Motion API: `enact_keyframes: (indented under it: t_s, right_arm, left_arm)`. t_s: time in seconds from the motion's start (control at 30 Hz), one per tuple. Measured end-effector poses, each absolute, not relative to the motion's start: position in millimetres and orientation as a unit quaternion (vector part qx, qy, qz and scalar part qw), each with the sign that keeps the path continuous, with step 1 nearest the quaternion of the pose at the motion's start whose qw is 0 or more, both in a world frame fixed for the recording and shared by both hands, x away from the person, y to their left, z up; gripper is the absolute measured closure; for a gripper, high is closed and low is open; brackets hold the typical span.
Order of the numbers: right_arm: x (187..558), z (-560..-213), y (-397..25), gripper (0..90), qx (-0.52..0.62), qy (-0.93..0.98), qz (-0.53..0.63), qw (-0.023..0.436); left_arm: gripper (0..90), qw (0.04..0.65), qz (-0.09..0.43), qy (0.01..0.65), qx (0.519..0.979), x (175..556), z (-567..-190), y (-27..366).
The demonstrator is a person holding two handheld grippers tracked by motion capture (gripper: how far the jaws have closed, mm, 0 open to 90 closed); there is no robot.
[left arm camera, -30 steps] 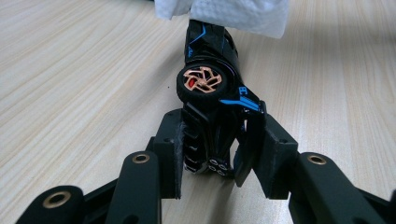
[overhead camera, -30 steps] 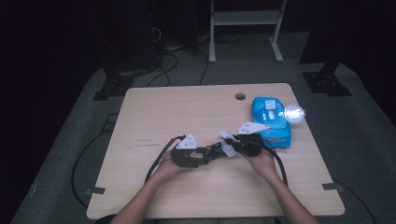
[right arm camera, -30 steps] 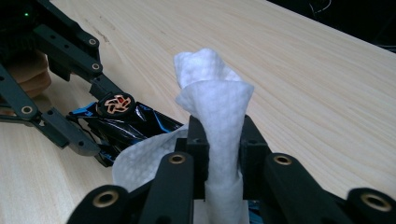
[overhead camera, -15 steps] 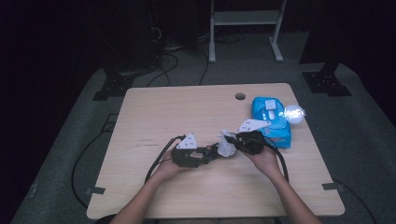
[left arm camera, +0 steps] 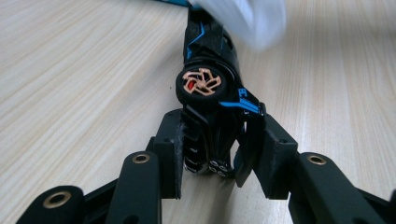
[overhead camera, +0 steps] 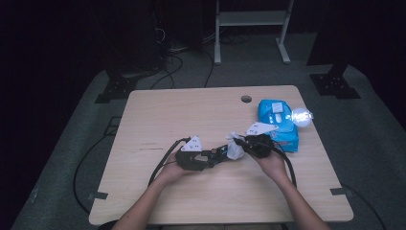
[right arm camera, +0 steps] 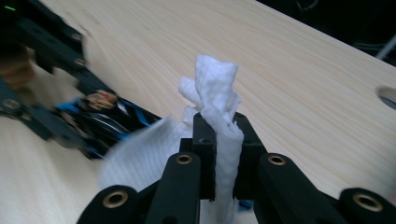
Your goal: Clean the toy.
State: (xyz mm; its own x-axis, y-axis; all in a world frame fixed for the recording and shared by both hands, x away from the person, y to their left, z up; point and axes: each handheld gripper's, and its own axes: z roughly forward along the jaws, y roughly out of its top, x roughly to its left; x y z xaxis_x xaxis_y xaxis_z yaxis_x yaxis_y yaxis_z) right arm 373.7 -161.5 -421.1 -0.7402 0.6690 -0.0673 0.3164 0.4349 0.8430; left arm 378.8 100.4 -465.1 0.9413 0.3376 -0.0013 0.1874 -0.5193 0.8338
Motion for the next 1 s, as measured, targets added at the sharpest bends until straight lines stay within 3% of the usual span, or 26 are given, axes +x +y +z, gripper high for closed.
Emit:
enact_keyframes:
  t_s: [0.07,0.2,0.57,1.0]
  right_arm:
    - [371,-423,-141,82.2,0.274,0.827,0.463,0.164]
    - [368,-425,-119,82.2,0.243,0.84,0.457,0.164]
    - [388,-425,-169,82.3,0.312,0.822,0.438,0.186]
    - [376,-427,-169,82.4,0.298,0.827,0.437,0.19]
  left_arm:
    - [58.2,0.466,0.081,0.151,0.868,380,-464,101]
    - [58.2,0.467,0.08,0.154,0.867,381,-464,105]
    - [58.2,0.473,0.088,0.153,0.863,385,-464,111]
    - [52.0,0.487,0.067,0.191,0.85,390,-464,115]
